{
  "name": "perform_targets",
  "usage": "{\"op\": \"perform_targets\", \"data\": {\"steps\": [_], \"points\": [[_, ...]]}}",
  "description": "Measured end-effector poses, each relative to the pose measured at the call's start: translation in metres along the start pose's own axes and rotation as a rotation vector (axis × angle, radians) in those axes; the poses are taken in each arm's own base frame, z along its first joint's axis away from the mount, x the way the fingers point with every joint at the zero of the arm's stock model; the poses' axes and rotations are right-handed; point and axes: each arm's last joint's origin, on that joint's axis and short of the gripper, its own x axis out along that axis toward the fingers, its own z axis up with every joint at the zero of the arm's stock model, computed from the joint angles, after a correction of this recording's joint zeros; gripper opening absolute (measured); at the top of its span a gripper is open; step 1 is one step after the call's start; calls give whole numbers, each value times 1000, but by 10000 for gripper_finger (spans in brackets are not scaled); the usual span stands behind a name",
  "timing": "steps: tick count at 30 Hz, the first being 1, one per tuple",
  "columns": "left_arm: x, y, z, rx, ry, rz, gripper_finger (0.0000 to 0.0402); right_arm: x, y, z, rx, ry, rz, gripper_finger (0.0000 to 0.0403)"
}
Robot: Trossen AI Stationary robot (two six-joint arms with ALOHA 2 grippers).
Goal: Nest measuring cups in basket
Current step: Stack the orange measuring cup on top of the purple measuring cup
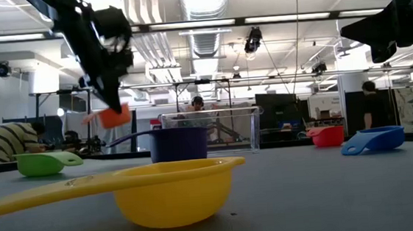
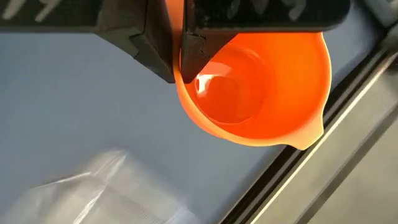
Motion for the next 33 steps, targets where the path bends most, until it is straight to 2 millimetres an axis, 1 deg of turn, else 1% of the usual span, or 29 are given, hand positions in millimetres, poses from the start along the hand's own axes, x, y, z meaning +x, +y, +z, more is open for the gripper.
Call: {"op": "perform_targets", "data": {"steps": [4,6,9,13,17,21,26,29,33], "points": [[-30,-20,-4,-8,-107,-88,1,0,0,0,0,0,0,9],[-40,-30,-6,7,-135,-134,1,0,0,0,0,0,0,9],[-53,-48,-5,30,-166,-205,1,0,0,0,0,0,0,9],[-67,-75,3,97,-179,-307,1,0,0,0,0,0,0,9],[-75,-103,13,203,-185,-366,0,0,0,0,0,0,0,9],[-73,-129,22,297,-163,-387,0,0,0,0,0,0,0,9],[-60,-157,30,375,-72,-372,0,0,0,0,0,0,0,9],[-50,-173,33,399,-5,-361,0,0,0,0,0,0,0,9],[-36,-191,33,383,62,-351,0,0,0,0,0,0,0,9]]}}
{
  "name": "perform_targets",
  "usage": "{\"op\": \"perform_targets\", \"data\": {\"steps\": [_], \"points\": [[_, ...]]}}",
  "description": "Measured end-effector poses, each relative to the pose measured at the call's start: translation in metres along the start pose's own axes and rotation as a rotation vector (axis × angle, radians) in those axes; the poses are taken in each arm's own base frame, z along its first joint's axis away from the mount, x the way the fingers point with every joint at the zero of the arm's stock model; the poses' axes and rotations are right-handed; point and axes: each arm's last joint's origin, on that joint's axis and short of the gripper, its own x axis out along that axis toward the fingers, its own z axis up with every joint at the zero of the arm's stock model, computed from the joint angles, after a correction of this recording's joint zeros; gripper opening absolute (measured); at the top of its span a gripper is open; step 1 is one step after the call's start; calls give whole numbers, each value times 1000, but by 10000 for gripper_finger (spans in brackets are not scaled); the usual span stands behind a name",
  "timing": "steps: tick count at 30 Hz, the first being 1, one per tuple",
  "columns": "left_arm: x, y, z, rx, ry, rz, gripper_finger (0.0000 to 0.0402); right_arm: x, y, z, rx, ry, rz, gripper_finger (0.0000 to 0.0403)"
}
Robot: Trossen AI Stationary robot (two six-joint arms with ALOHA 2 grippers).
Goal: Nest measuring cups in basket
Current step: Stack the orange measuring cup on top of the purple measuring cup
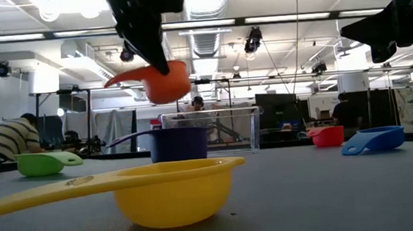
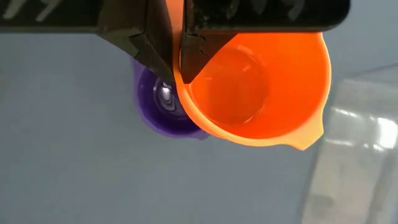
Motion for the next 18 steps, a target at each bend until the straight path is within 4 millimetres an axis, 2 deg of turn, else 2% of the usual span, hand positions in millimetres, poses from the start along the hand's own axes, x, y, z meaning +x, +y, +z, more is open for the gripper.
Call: {"op": "perform_targets", "data": {"steps": [8,18], "points": [[28,-19,-1,22,50,-22,0,0,0,0,0,0,0,9],[44,-27,-4,36,39,-32,0,0,0,0,0,-1,0,9]]}}
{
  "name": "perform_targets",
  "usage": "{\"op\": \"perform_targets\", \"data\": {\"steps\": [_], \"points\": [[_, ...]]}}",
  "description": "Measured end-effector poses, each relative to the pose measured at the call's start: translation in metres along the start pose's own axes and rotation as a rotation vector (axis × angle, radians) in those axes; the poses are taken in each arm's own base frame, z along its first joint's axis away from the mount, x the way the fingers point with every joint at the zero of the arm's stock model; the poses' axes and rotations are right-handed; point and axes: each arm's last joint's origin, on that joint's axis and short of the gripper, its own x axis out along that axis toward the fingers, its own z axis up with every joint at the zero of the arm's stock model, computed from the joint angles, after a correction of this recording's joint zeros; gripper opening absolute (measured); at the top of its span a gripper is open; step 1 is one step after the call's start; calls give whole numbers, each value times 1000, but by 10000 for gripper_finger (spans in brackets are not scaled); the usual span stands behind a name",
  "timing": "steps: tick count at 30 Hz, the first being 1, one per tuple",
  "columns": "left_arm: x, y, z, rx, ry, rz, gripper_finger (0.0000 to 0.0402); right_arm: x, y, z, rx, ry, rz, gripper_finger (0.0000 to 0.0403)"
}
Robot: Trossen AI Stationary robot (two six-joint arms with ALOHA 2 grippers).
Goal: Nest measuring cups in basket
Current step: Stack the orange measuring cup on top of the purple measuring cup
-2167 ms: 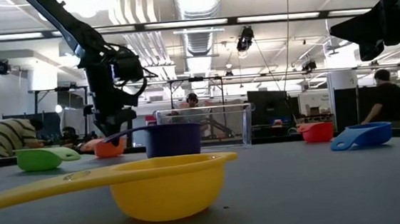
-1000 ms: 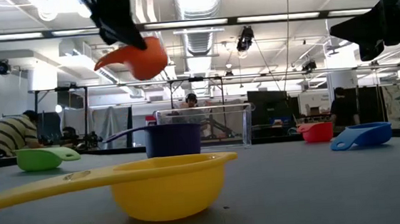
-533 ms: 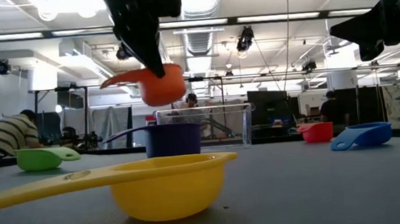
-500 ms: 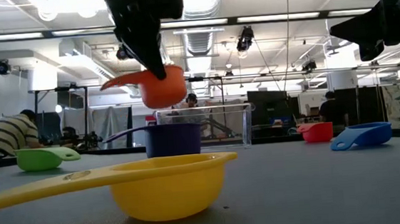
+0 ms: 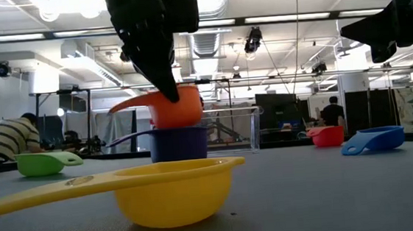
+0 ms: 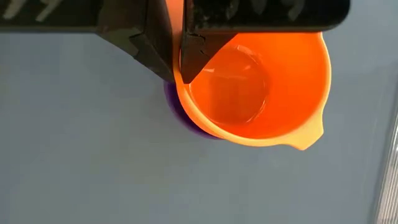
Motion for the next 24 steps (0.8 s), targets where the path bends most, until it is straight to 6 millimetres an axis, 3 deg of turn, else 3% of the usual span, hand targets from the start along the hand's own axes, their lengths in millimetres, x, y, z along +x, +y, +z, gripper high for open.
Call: {"op": "perform_targets", "data": {"steps": [24], "points": [[5,-1,1,-5,1,1,24,0,0,0,0,1,0,9]]}}
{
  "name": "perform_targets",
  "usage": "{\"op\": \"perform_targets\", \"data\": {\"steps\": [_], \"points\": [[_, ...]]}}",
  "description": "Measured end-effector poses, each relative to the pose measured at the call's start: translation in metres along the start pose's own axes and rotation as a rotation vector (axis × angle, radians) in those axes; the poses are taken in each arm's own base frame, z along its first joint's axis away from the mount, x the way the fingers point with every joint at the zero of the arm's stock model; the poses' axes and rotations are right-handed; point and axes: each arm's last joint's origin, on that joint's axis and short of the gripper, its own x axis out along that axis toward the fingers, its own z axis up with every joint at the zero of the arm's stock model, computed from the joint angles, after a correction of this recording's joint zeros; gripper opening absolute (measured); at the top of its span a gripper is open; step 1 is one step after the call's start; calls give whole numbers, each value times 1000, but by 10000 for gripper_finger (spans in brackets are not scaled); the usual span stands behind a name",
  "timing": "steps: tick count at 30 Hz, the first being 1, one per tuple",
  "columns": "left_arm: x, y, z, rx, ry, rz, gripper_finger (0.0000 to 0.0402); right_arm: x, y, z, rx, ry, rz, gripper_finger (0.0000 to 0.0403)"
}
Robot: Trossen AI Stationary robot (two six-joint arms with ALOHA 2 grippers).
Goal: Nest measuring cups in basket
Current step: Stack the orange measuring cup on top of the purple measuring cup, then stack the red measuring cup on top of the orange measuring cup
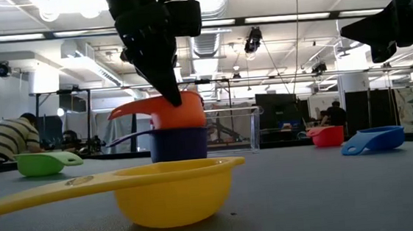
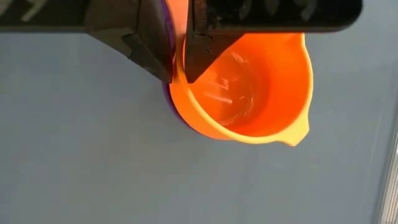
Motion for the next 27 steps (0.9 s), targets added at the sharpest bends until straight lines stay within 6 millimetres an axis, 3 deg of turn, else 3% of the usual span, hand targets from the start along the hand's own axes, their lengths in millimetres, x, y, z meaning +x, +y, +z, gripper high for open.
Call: {"op": "perform_targets", "data": {"steps": [5,17,27], "points": [[0,0,0,-7,0,0,50,0,0,0,0,0,0,9],[0,-1,3,-12,-26,-3,178,0,0,0,0,0,0,9],[-20,1,40,73,-296,71,196,0,0,0,0,0,0,9]]}}
